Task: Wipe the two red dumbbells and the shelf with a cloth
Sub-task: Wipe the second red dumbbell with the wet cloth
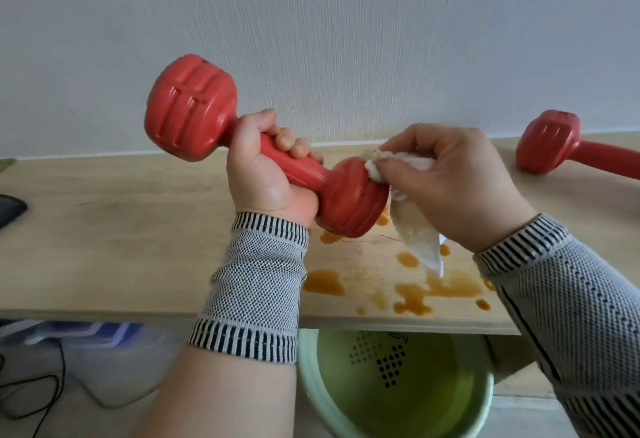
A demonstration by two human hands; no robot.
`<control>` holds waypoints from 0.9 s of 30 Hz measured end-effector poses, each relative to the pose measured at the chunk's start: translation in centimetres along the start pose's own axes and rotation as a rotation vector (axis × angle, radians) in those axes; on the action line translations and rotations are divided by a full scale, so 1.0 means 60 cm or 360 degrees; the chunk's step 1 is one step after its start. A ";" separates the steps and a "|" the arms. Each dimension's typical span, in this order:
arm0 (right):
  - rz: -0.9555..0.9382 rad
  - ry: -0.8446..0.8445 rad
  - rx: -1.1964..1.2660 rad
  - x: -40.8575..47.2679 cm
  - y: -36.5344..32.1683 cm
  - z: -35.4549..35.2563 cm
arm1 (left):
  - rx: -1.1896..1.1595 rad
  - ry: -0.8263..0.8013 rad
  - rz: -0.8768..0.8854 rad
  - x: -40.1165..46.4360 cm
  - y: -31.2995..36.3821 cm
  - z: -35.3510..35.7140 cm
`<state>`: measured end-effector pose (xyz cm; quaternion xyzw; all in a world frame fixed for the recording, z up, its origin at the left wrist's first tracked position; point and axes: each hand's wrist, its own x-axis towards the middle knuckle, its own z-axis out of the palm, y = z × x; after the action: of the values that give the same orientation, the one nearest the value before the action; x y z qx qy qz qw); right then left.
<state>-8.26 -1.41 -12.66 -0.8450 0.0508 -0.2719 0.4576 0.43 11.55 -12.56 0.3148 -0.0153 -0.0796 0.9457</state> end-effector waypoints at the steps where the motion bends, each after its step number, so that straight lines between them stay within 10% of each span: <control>1: 0.0034 -0.0007 0.0054 0.001 0.002 -0.003 | 0.0019 -0.0009 -0.0001 -0.001 -0.001 0.001; 27: -0.0053 -0.0101 -0.0098 -0.009 -0.007 -0.013 | -0.0040 -0.0048 -0.0088 0.000 -0.007 0.007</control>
<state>-9.16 -1.54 -12.19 -0.8676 0.0306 -0.2509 0.4282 0.34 10.98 -12.48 0.3019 -0.0199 -0.1108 0.9467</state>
